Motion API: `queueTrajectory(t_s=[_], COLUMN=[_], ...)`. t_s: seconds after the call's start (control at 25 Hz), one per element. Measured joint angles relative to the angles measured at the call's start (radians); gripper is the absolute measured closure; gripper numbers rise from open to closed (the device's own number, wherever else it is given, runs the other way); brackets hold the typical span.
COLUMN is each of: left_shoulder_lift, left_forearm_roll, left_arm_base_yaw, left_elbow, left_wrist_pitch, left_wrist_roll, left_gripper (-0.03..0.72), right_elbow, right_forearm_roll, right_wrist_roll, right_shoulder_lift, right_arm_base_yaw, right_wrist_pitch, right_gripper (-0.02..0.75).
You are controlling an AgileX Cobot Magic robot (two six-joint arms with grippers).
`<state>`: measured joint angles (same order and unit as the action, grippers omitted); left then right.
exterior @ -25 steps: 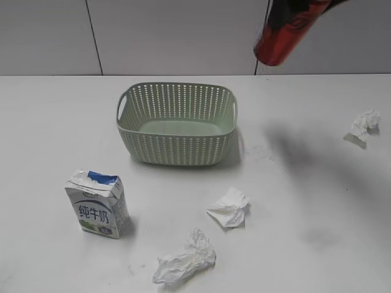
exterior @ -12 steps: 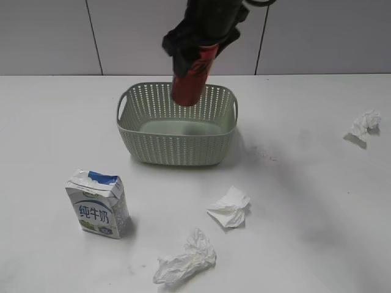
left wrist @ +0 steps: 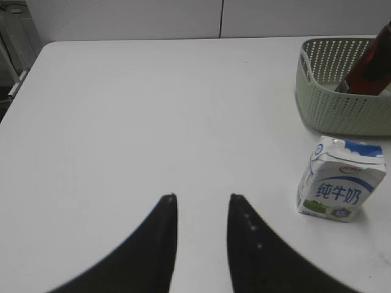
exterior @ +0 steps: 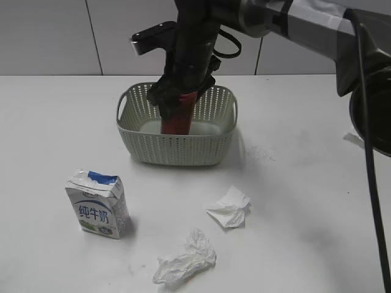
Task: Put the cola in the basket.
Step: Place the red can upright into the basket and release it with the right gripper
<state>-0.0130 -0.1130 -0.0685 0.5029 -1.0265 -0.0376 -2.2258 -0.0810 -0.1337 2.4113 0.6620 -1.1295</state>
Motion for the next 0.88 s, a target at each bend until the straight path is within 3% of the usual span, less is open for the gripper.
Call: queueTrajectory(t_s=[0.32,0.48,0.88], left_shoulder_lift=[0.000,0.000,0.000], left_forearm_roll=[0.000,0.000,0.000], left_arm_base_yaw=[0.000,0.000,0.000], left_elbow=[0.000,0.000,0.000], left_wrist_pitch=[0.000,0.000,0.000], left_wrist_roll=[0.000,0.000,0.000], left_gripper=[0.460,0.460,0.460], right_elbow=[-0.001,-0.006,-0.006], right_forearm_roll=[-0.004,-0.007,-0.037], right_wrist_roll=[0.000,0.000,-0.002], right_shoulder_lift=[0.001,-0.002,-0.085], right_arm_base_yaw=[0.000,0.000,-0.010], right_wrist_pitch=[-0.002,0.002,0.038], right_gripper=[0.209,0.092,0.081])
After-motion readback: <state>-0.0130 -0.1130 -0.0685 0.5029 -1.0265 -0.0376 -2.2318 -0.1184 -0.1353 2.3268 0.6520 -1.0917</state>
